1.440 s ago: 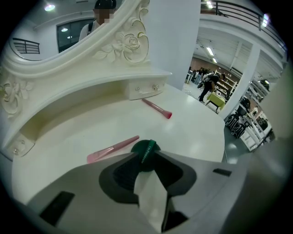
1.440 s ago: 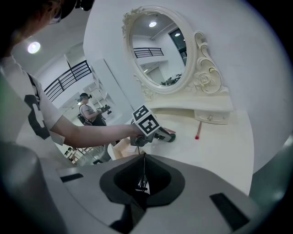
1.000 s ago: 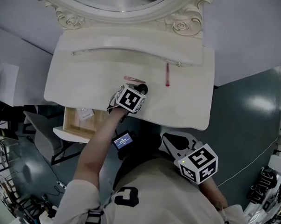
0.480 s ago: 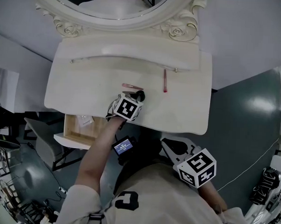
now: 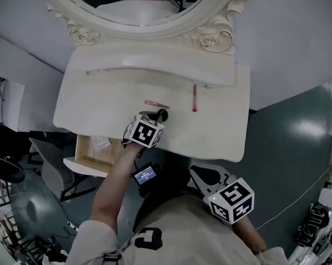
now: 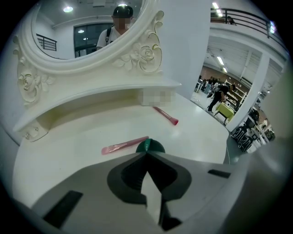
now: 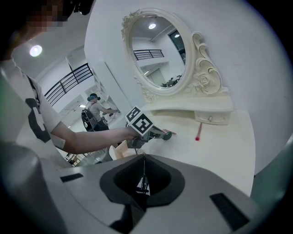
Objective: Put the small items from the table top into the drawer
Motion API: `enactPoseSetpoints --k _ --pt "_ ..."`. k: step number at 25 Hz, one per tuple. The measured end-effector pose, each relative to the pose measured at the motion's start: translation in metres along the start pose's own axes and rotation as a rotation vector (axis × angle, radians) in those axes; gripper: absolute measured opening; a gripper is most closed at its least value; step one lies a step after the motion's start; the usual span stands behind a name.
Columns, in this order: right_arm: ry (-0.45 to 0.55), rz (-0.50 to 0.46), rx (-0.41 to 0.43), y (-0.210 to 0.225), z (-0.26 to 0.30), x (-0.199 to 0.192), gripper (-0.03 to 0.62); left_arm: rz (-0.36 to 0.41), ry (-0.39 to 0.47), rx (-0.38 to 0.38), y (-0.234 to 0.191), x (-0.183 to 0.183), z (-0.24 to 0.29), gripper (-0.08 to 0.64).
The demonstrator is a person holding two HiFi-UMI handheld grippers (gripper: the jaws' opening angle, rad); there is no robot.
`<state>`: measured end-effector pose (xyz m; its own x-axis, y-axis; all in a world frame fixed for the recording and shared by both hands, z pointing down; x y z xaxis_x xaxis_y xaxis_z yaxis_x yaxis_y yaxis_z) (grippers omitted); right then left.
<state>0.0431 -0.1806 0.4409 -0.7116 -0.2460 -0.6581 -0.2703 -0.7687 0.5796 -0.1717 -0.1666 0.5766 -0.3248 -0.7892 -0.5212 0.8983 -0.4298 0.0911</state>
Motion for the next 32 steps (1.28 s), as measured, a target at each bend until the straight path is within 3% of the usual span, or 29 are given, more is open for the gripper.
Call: enactPoseSetpoints --k 32 --pt "0.009 -0.076 0.001 -0.034 0.0 -0.004 0.028 -0.02 0.033 0.024 -0.005 -0.025 -0.044 0.057"
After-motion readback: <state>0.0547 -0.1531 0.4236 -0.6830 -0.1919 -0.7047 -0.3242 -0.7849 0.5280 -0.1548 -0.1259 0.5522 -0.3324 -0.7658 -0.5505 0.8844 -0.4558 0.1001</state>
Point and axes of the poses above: the fingertips, and each gripper's own axes: z forward along the fingers, y to its right, x out of its top, the point moved 3 cm from there along -z, backward along the fingers, and after that the axes turned 13 degrees about x, right-handed, at the moved point
